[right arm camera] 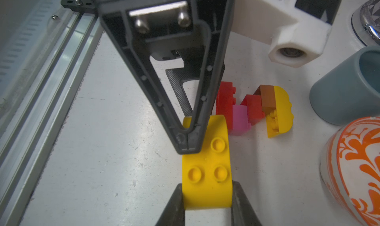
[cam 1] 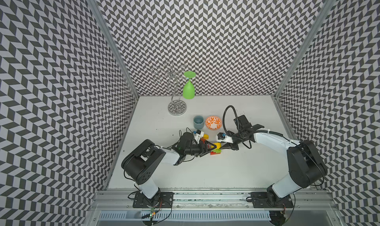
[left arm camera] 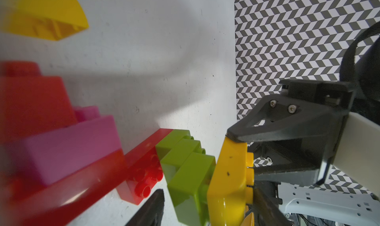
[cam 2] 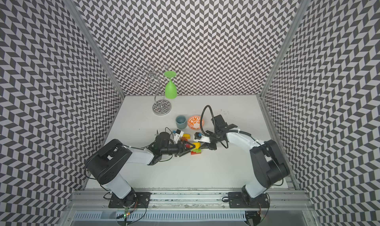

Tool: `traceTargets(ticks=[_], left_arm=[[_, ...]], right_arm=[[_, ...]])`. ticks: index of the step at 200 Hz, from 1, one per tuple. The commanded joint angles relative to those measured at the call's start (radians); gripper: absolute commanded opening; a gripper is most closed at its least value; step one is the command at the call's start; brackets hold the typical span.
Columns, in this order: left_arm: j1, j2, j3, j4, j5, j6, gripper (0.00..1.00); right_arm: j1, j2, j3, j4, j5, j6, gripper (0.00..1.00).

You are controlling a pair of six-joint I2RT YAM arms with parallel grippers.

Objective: Assemble the letter s with lego
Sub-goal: Assemble the lego brick with the lego brick.

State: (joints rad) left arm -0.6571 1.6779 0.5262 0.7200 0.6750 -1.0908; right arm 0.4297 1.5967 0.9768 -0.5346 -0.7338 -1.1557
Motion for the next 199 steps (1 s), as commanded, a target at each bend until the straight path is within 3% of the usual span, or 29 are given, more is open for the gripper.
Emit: traceTargets(ticks=[1,199], left_arm=[[-0.007,0.013,0.023,0.026,0.009,0.011,0.66],[-0.007,0.045,0.008,0.052,0.032,0.006,0.56]], right_arm=[[0.006,0.013,0.017,-0.010,-0.012,-0.019,0.05],[0.026,0.031,0.069,-0.056,0.028,-0.027,0.04]])
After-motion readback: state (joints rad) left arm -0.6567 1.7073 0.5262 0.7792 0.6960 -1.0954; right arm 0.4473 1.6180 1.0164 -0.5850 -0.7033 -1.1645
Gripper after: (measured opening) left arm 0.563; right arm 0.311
